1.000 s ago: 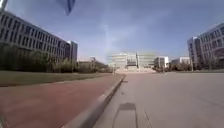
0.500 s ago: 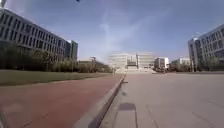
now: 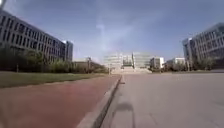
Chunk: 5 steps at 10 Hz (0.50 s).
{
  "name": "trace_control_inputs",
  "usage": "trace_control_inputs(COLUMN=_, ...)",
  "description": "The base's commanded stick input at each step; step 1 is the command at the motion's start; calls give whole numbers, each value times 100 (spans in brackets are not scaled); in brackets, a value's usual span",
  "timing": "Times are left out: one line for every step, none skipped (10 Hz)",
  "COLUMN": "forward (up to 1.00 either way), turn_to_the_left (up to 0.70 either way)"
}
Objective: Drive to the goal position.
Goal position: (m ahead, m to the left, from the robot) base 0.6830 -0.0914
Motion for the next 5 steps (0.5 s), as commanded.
trace_control_inputs(forward=70, turn_to_the_left=-35)
trace_control_inputs(forward=70, turn_to_the_left=-35)
trace_control_inputs(forward=70, turn_to_the_left=-35)
trace_control_inputs(forward=70, turn_to_the_left=-35)
trace_control_inputs(forward=70, turn_to_the_left=-35)
